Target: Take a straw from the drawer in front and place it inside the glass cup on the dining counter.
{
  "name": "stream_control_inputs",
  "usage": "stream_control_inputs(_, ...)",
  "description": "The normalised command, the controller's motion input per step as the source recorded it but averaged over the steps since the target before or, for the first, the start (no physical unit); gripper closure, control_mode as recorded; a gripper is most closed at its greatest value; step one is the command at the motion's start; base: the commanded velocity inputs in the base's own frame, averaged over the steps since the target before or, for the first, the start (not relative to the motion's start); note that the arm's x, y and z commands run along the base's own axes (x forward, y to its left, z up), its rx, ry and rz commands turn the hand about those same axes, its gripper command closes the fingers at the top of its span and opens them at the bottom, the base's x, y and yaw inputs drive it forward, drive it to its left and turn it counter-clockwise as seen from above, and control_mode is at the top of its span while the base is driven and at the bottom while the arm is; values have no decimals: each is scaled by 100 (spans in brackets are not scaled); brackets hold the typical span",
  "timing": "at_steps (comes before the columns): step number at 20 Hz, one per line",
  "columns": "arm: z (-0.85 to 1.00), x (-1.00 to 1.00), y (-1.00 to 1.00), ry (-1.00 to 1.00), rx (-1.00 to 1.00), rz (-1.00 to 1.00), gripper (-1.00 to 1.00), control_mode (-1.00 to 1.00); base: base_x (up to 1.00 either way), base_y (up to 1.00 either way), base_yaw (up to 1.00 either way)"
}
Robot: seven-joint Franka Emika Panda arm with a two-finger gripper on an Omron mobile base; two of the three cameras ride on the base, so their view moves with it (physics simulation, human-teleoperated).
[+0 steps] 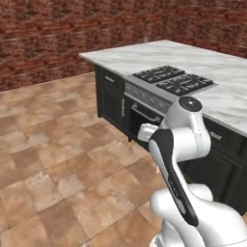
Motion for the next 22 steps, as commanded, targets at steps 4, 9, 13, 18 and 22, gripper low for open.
stream_control_inputs(4,0,0,0,0,0,0,100,100,96,40,0)
stream_control_inputs(9,0,0,0,0,0,0,100,100,100,43,0)
stream_control_inputs(13,0,0,0,0,0,0,100,100,100,40,0)
stream_control_inputs(18,0,0,0,0,0,0,100,100,100,38,0)
stream_control_inputs(22,0,0,0,0,0,0,100,100,100,39,0)
